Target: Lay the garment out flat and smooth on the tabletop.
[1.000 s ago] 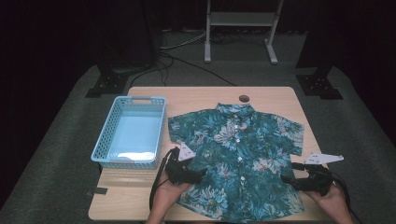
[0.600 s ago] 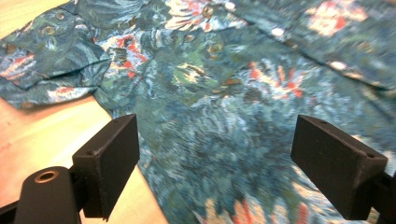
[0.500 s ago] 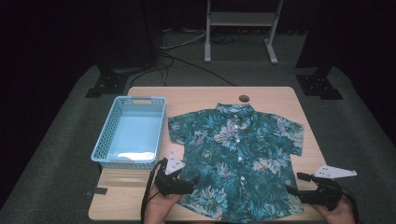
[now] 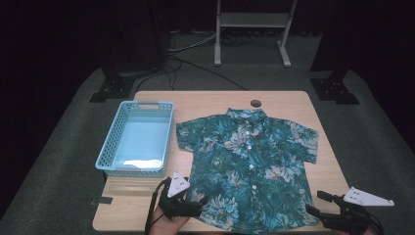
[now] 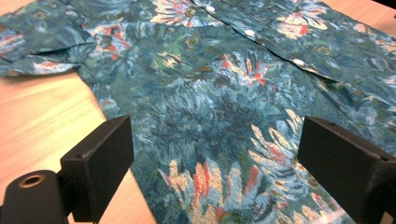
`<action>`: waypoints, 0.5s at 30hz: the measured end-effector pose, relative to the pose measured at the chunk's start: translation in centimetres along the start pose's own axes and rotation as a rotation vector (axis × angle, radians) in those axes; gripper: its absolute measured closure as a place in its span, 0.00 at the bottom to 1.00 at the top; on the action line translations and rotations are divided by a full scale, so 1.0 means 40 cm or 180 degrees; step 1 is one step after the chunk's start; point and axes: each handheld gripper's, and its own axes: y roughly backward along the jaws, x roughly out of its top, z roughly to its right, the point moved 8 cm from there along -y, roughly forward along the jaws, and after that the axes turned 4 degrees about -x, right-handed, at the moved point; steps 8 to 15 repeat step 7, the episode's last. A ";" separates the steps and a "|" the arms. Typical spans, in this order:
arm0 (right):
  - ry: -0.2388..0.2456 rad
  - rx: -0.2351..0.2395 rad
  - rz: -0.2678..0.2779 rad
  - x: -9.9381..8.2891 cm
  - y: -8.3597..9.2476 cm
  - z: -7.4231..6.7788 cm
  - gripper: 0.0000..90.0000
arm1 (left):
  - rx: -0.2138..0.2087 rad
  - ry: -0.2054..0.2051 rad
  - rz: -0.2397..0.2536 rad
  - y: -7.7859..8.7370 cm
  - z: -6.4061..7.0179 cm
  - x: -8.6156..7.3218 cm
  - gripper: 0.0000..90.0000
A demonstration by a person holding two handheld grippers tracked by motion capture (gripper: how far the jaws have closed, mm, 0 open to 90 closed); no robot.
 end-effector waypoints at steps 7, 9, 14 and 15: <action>-0.0105 0.0083 0.0088 -0.009 0.004 -0.002 0.27 | -0.0022 0.0069 0.0020 0.000 0.000 -0.004 0.10; -0.0105 0.0083 0.0088 -0.009 0.004 -0.002 0.27 | -0.0022 0.0069 0.0020 0.000 0.000 -0.004 0.10; -0.0105 0.0083 0.0088 -0.009 0.004 -0.002 0.27 | -0.0022 0.0069 0.0020 0.000 0.000 -0.004 0.10; -0.0105 0.0083 0.0088 -0.009 0.004 -0.002 0.27 | -0.0022 0.0069 0.0020 0.000 0.000 -0.004 0.10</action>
